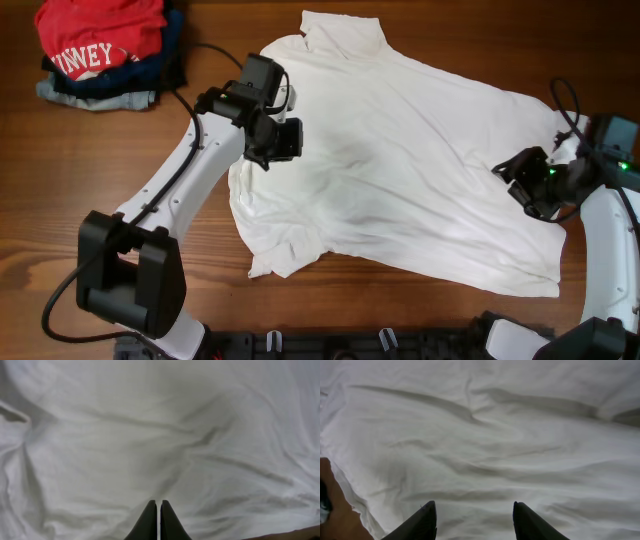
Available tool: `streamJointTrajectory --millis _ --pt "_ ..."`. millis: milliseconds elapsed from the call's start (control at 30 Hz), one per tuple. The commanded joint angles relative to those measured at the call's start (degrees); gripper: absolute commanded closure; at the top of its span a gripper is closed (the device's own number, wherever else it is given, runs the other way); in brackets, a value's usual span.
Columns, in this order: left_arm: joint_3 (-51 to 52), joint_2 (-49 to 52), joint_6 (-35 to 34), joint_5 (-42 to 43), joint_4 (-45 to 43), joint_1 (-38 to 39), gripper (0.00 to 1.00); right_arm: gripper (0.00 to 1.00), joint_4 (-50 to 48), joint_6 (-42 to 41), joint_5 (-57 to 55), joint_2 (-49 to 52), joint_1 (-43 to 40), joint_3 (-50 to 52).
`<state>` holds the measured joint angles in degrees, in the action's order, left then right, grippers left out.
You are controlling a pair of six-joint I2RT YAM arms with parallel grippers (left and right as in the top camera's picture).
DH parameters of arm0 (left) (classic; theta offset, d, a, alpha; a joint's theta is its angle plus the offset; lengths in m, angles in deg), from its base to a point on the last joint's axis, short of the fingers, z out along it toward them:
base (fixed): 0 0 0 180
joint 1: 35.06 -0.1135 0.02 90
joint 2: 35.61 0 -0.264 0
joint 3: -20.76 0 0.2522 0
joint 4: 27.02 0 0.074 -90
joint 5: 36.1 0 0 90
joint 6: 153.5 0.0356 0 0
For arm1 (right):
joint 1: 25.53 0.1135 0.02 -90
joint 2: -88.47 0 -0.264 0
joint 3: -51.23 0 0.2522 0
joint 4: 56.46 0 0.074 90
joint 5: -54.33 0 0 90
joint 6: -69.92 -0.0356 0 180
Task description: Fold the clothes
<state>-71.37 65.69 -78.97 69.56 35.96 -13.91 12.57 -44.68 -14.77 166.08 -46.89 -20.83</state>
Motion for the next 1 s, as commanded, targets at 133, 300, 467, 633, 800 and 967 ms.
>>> streamJointTrajectory --millis 133,300,467,633,800,967 --pt "-0.28 10.01 1.75 -2.21 -5.81 -0.57 0.96 0.5 0.33 -1.01 -0.79 0.83 3.37 0.26" --pt "-0.28 14.05 1.77 -3.76 -6.4 -3.67 0.96 0.51 1.81 -0.61 -1.03 0.83 3.37 0.26" --pt "-0.28 17.84 1.79 -5.33 -5.2 -6.49 0.96 0.5 1.77 -0.9 -2.05 0.83 3.37 0.26" --pt "-0.28 20.68 -0.39 -12.33 -4.42 -6.8 0.96 0.5 1.81 -0.9 -2.05 0.83 3.37 0.26" --pt "-0.28 20.7 -4.74 -20.22 -0.04 -10.93 0.96 0.5 1.79 -0.87 -2.05 0.83 3.37 0.26" --pt "1.97 20.7 -6.71 -22.21 1.77 -18.27 0.96 0.49 1.33 -0.87 -2.1 0.83 3.39 0.26"
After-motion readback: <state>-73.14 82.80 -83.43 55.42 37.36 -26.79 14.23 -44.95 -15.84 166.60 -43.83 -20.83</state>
